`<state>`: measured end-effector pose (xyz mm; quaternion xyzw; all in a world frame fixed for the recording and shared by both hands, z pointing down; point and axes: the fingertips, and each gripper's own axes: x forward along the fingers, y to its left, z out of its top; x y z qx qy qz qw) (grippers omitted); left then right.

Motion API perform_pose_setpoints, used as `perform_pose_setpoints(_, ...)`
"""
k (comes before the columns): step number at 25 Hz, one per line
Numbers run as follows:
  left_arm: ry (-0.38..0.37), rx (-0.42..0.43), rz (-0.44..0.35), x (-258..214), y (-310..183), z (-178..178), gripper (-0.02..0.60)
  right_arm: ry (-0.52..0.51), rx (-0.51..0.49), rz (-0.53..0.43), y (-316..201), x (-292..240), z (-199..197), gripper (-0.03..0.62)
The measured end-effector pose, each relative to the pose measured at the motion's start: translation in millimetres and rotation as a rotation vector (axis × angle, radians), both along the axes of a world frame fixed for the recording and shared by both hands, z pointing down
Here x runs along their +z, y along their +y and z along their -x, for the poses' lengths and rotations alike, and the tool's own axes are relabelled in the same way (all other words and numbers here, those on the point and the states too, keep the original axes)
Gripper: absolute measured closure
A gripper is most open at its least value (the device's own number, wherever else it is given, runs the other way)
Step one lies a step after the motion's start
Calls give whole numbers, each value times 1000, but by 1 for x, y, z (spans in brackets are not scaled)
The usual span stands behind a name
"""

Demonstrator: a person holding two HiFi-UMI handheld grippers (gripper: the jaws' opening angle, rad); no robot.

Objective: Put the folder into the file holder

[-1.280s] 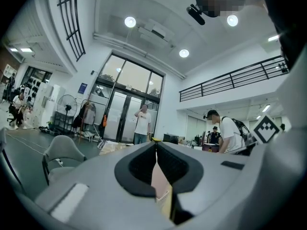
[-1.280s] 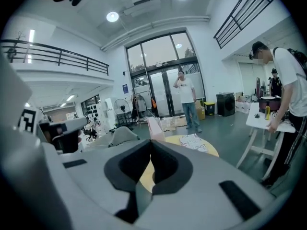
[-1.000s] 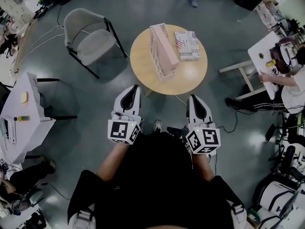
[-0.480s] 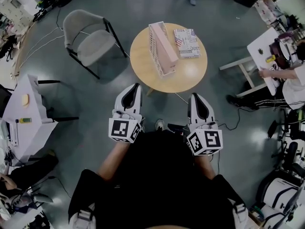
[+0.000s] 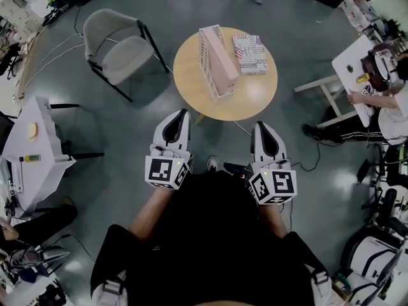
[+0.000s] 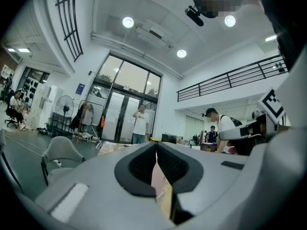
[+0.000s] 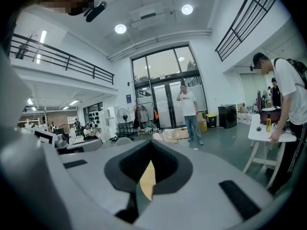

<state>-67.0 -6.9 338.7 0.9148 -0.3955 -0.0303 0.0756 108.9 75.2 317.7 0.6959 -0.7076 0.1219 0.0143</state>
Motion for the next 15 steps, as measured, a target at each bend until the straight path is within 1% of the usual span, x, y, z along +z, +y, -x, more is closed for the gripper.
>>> perform_pose_setpoints(15,1,9,-3,-1,-6,3,569,-8,-17,10,-11,5,8,600)
